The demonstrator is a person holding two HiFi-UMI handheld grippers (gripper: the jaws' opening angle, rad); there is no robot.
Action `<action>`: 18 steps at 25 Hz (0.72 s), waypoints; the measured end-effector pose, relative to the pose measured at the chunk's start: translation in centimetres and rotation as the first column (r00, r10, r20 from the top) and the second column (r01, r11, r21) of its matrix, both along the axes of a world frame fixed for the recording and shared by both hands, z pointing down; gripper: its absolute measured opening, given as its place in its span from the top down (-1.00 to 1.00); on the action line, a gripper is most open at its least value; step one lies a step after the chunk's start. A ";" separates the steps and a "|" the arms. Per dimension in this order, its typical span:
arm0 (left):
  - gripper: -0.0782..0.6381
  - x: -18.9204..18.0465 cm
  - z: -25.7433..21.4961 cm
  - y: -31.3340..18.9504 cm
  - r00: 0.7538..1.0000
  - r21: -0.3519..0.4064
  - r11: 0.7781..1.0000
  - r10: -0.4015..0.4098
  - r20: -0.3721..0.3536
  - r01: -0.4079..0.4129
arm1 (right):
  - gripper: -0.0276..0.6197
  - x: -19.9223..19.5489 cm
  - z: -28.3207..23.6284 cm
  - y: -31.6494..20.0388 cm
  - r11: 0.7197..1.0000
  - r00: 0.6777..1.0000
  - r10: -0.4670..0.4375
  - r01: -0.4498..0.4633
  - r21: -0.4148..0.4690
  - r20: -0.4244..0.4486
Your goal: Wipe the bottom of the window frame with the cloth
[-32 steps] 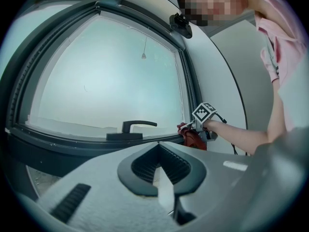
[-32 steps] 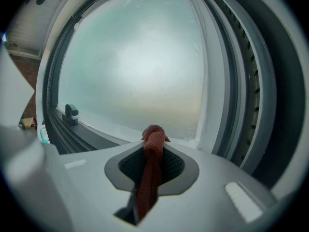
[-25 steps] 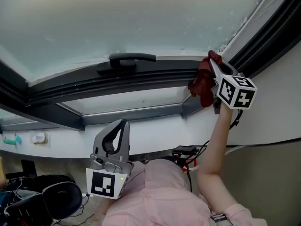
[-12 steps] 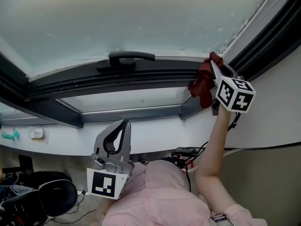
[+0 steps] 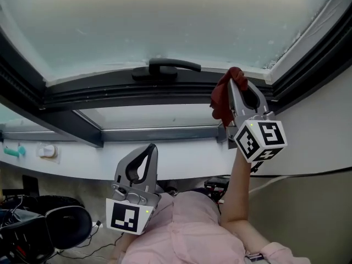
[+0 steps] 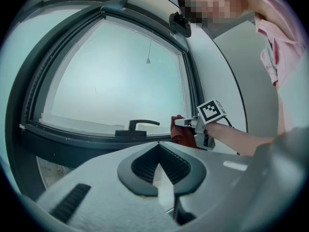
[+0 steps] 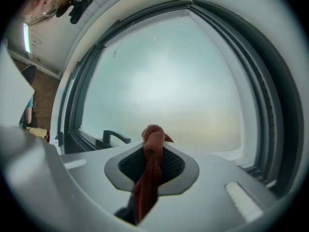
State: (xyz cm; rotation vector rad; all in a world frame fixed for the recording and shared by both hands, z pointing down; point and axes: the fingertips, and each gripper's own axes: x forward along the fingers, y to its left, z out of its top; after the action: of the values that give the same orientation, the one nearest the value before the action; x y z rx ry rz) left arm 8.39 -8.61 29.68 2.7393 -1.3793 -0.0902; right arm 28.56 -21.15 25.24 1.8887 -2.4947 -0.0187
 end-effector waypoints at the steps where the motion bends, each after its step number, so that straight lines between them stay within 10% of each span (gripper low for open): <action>1: 0.78 -0.5 0.0 0.2 1.000 -0.002 1.000 0.000 0.005 0.000 | 0.74 -1.9 0.2 -0.1 1.000 1.000 -0.031 0.031 -0.002 -0.006; 9: 0.78 -7.4 0.0 1.5 0.997 0.005 1.000 -0.025 0.071 0.025 | 0.74 -12.6 2.9 -1.7 0.989 0.986 -0.122 0.112 -0.093 -0.110; 18: 0.78 -11.9 0.2 2.1 0.999 0.031 0.999 -0.036 0.038 0.034 | 0.74 -13.3 4.1 -3.1 0.994 0.991 -0.047 0.034 -0.101 -0.125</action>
State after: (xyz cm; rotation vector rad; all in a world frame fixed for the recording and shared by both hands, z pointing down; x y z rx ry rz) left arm -3.50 -6.53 29.89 2.7561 -1.4476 -0.0611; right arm 15.28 -24.27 29.31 1.7418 -2.4029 -0.0153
